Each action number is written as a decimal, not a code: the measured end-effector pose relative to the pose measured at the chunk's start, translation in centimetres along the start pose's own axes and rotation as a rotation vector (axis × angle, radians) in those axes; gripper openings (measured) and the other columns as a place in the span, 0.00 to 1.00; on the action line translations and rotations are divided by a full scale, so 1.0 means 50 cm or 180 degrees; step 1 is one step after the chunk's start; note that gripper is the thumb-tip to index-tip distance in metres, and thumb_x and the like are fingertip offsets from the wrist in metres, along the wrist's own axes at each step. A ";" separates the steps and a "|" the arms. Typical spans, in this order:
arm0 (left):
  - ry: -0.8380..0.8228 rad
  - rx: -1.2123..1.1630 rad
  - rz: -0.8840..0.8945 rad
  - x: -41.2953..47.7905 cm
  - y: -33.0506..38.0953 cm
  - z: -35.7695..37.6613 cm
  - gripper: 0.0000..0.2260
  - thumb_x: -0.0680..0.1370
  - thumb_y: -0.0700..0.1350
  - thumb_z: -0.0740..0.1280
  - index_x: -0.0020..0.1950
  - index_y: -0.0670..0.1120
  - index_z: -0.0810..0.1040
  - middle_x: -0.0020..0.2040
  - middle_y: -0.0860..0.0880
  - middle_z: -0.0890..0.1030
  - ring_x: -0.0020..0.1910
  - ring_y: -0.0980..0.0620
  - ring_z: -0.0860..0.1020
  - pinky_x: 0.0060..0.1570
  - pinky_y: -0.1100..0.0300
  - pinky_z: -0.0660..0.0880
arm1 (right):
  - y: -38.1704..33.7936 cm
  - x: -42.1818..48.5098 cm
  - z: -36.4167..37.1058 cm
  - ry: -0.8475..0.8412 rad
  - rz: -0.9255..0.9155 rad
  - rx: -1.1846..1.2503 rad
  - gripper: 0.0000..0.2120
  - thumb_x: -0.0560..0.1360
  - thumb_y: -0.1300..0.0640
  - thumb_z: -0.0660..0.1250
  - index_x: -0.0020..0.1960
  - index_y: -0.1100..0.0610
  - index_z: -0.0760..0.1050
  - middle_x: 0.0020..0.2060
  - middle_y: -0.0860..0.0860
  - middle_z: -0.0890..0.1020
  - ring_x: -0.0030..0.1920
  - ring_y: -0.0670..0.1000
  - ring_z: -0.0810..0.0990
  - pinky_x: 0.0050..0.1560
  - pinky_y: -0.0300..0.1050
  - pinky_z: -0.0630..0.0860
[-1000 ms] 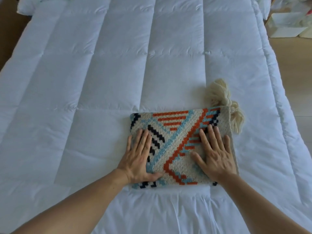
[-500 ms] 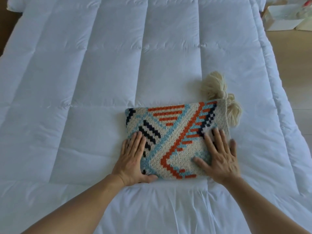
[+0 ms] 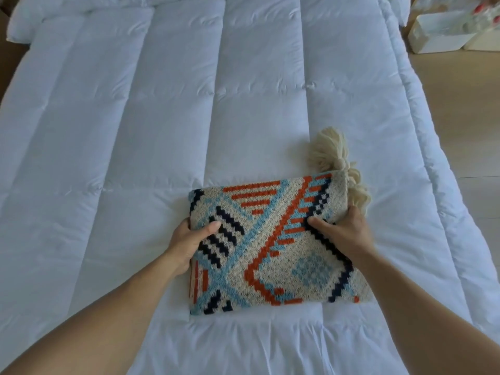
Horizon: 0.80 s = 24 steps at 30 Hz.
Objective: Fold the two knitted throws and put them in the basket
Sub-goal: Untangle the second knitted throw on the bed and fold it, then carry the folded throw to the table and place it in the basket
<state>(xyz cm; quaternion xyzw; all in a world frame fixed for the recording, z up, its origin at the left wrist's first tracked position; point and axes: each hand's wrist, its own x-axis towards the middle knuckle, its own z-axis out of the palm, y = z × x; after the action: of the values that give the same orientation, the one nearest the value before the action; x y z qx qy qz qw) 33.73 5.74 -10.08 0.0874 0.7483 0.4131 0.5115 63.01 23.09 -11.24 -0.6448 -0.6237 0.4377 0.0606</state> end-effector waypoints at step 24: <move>-0.0776 -0.0058 -0.0575 -0.065 0.175 -0.047 0.20 0.71 0.40 0.73 0.62 0.39 0.76 0.53 0.35 0.83 0.50 0.36 0.82 0.48 0.44 0.79 | -0.107 -0.173 -0.107 -0.0241 0.0758 0.2143 0.25 0.66 0.51 0.79 0.58 0.55 0.75 0.45 0.55 0.85 0.37 0.54 0.86 0.31 0.45 0.81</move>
<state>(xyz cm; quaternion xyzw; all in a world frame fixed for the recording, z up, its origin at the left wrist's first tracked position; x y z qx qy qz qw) 30.72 8.33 -1.29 0.0646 0.6817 0.3586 0.6345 63.79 19.31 -0.41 -0.6402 -0.3668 0.6463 0.1950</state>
